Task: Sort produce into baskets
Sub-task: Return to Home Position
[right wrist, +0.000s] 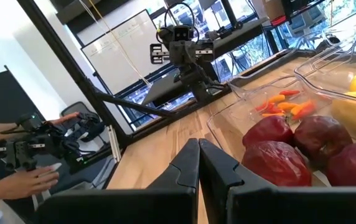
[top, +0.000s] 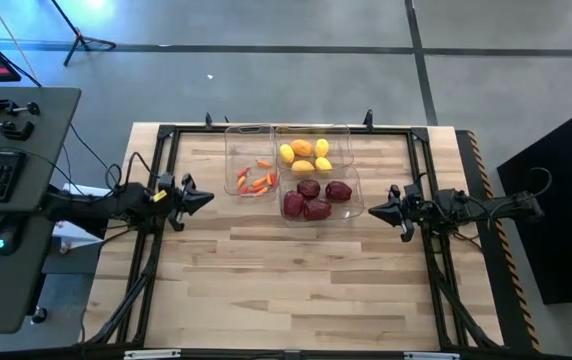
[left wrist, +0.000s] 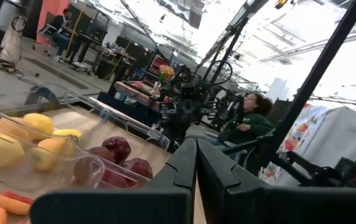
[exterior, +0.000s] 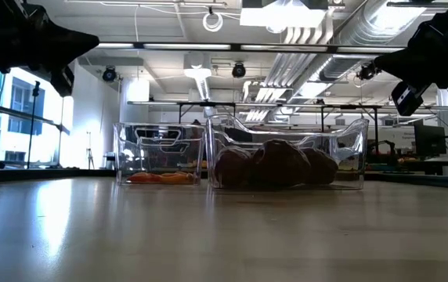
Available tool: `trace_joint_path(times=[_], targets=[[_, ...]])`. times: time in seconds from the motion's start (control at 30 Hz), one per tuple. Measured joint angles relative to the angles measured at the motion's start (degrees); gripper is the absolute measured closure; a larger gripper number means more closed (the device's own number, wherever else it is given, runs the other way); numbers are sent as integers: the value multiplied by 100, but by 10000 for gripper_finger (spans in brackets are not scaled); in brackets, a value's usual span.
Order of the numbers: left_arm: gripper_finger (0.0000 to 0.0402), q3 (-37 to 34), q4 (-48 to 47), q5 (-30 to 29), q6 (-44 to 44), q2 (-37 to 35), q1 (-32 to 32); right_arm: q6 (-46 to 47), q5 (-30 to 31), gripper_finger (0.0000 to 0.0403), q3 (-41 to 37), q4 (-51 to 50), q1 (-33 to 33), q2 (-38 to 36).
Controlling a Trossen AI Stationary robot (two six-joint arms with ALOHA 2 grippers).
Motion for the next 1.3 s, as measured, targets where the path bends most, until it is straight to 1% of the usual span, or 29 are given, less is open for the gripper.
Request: trace_joint_path(times=[0.03, 0.1, 0.27, 0.37, 0.43, 0.63, 0.8, 1.3], targets=[[401, 0, -3, 25, 73, 0, 30, 0, 0, 402, 0, 1, 0, 0], [401, 2, -141, 42, 523, 0, 40, 0, 0, 402, -1, 2, 0, 0], [401, 1, -832, 364, 1313, 2, -6, 0, 0, 402, -2, 4, 0, 0], [402, 2, -894, 805, 2135, 0, -4, 0, -1, 402, -2, 4, 0, 0], [401, 2, -925, 991, 2336, 1, -4, 0, 0, 402, -2, 4, 0, 0], [401, 2, -886, 999, 2377, 0, 0, 0, 0, 402, -2, 4, 0, 2], [401, 2, -909, 999, 2156, 22, 0, 0, 0, 402, -2, 4, 0, 2], [401, 2, -910, 997, 2150, 25, 0, 0, 0, 402, -2, 3, 0, 2]])
